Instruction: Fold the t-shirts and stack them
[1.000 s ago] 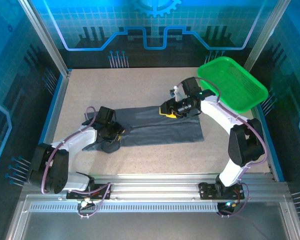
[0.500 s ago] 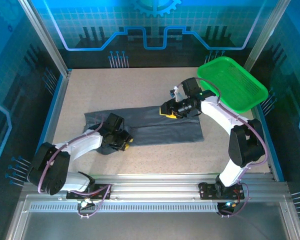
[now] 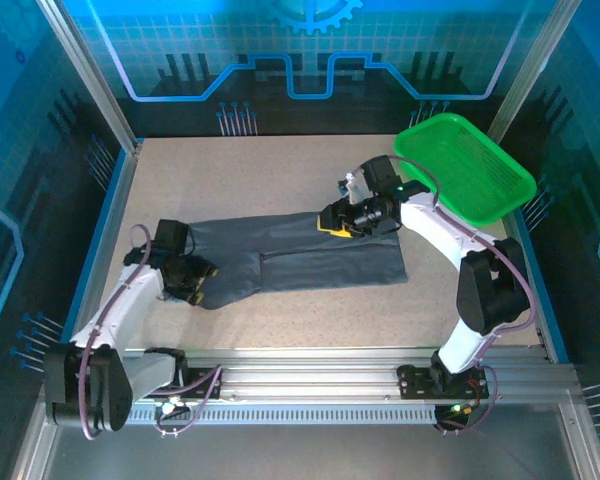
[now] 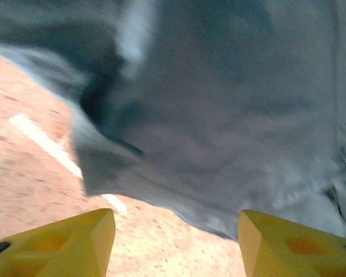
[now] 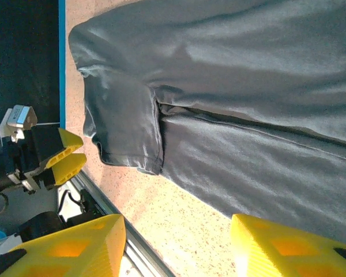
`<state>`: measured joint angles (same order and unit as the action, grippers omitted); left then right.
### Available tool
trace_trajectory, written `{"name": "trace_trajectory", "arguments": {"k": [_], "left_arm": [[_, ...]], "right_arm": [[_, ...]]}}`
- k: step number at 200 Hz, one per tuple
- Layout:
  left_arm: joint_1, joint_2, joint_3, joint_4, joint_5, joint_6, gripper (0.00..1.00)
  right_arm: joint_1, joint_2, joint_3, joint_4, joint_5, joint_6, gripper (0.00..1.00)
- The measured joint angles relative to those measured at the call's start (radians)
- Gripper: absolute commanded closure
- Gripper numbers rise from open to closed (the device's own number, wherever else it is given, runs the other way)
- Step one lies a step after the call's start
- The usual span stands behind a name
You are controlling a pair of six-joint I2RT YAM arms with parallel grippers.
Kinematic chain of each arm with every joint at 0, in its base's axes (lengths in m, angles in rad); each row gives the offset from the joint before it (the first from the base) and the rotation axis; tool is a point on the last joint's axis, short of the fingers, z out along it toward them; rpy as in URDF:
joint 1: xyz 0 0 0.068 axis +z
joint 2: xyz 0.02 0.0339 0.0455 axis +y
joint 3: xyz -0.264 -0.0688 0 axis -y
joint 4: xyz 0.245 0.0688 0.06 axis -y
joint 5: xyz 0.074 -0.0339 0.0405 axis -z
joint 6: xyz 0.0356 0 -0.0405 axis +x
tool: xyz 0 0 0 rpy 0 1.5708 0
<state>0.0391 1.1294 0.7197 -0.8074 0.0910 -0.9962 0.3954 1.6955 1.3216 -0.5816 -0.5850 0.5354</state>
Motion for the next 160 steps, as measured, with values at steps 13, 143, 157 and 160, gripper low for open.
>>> {"name": "trace_trajectory", "arguments": {"k": [13, 143, 157, 160], "left_arm": [[0.061, 0.014, 0.0, -0.007, -0.021, 0.04, 0.42], [0.094, 0.088, -0.019, 0.257, -0.015, 0.111, 0.52], [0.087, 0.121, -0.043, 0.301, 0.015, 0.106, 0.52], [0.085, 0.129, -0.047, 0.307, 0.021, 0.106, 0.52]], "right_arm": [[0.008, 0.0, 0.0, 0.0, 0.0, 0.001, 0.48], [0.016, 0.0, -0.014, 0.009, 0.0, 0.007, 0.49], [0.016, 0.001, -0.014, 0.011, -0.002, 0.008, 0.49], [0.016, 0.002, -0.014, 0.011, -0.003, 0.008, 0.49]]}}
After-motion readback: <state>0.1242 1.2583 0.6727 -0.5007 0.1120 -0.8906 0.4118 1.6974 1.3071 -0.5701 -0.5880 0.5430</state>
